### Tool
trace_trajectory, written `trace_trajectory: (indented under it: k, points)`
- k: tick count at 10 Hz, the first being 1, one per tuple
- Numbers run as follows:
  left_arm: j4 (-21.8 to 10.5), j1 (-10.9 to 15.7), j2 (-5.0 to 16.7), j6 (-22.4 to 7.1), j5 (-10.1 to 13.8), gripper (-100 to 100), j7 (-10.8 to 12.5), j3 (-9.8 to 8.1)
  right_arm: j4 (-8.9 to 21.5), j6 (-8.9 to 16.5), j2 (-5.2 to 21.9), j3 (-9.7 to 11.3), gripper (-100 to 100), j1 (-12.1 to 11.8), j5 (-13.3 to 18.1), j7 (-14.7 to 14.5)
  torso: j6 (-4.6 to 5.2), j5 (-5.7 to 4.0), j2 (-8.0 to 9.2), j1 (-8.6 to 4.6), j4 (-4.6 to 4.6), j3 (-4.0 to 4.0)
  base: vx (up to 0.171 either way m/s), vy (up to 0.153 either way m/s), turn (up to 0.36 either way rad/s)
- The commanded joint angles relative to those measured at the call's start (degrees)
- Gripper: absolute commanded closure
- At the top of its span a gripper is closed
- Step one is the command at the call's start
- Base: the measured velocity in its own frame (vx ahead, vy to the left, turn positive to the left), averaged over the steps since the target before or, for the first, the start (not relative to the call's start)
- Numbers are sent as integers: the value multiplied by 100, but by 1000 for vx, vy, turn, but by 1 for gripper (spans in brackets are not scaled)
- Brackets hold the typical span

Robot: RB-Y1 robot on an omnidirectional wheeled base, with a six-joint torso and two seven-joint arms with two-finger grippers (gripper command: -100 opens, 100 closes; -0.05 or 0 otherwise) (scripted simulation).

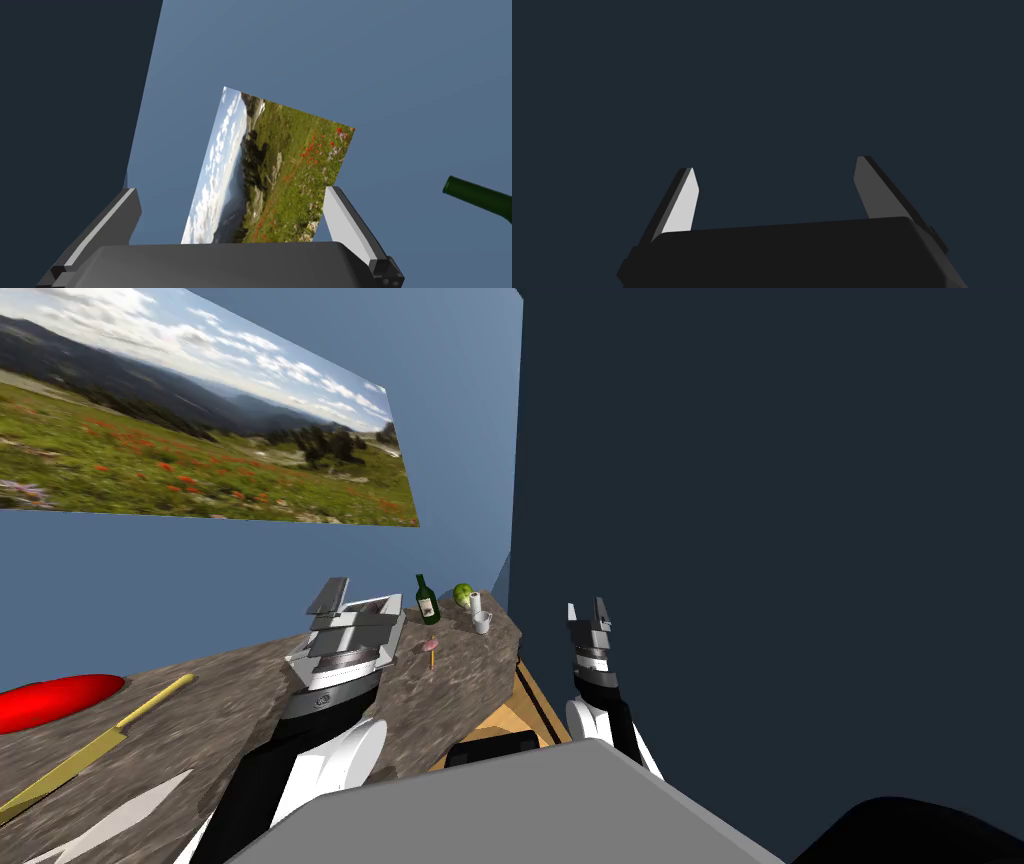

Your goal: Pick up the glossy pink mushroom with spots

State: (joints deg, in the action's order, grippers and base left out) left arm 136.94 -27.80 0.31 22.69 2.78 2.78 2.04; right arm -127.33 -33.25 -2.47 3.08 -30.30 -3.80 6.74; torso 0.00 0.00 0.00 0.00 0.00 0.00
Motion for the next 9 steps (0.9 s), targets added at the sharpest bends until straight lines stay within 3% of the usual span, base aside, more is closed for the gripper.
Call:
trace_trajectory:
  k: [1,4,5,9]
  points:
    - [8,13,246,-197,2,-100,-4,-81,0,0,0,0,0,0,0,0,0,0,0,0,0,0,-10,-25,-91]
    - [30,41,538,-633,5,-100,-16,-270,0,0,-1,1,0,1,0,0,1,-4,7,-19,1,4,-20,-54,-99]
    - [30,41,538,-658,5,-100,-16,-270,0,0,-1,1,0,1,0,0,1,-5,10,-20,2,6,-15,-34,-35]
    - [65,84,743,-1292,6,-100,-30,-542,0,0,0,0,0,0,0,0,0,-4,6,-15,2,4,-15,-44,-94]
